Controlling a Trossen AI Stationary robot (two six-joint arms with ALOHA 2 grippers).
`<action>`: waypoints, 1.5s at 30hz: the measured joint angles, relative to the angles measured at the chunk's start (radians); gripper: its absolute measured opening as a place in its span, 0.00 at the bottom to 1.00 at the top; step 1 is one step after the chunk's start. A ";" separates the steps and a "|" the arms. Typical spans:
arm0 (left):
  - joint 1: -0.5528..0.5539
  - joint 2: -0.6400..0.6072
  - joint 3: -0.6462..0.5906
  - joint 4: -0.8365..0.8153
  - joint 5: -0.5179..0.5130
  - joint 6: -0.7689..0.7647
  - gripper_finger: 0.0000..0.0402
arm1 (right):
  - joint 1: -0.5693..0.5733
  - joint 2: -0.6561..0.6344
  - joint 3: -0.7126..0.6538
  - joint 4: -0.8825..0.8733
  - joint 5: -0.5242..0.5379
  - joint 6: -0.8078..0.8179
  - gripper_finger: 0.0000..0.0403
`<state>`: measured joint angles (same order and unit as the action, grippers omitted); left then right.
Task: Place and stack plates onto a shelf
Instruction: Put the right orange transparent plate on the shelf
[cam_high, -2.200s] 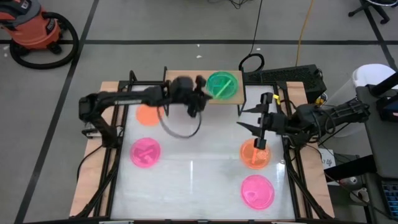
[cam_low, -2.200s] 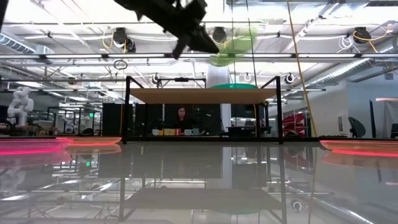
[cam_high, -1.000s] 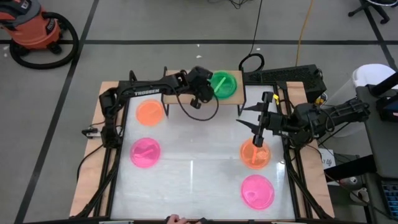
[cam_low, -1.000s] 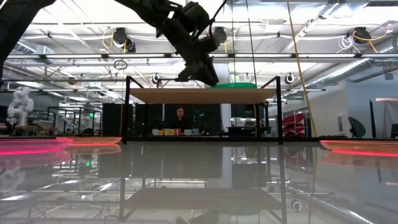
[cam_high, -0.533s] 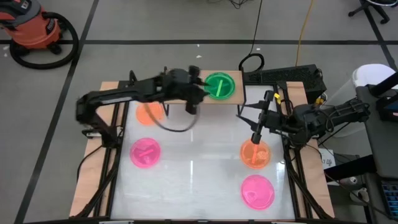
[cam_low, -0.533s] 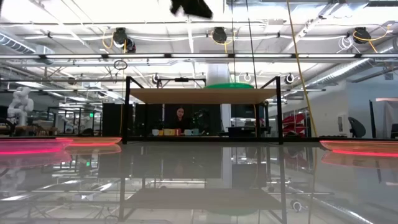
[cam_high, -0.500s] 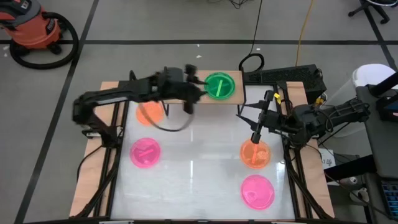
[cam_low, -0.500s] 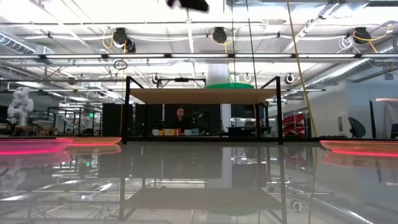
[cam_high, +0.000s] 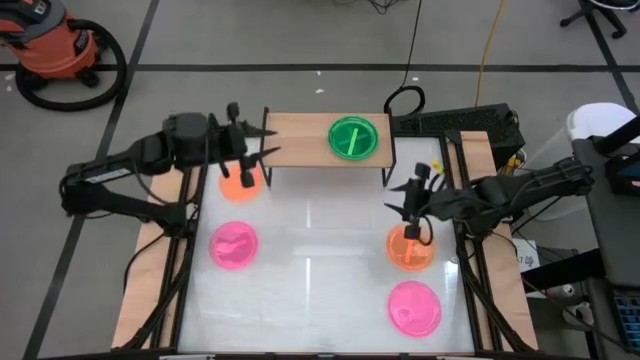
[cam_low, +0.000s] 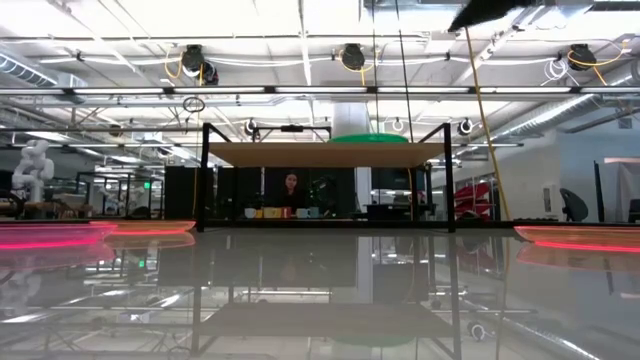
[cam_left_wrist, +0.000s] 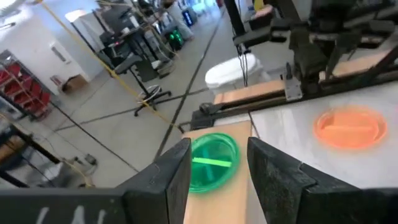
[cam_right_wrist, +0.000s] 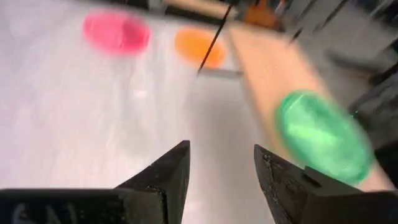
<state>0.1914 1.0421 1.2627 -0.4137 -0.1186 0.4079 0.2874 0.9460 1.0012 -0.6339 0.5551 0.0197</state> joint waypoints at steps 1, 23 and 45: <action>-0.004 -0.030 -0.061 0.041 0.011 -0.016 0.41 | 0.000 0.011 0.000 -0.019 -0.027 0.027 0.40; -0.115 -0.192 -0.889 1.016 0.041 -0.230 0.41 | -0.229 0.214 -0.113 -0.173 -0.477 0.281 0.40; -0.115 -0.192 -0.892 0.984 0.041 -0.279 0.41 | -0.459 0.214 -0.455 0.036 -0.587 0.196 0.40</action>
<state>0.0765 0.8505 0.3710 0.5701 -0.0780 0.1287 -0.1719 1.1595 0.5461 -0.5976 -0.0319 0.2157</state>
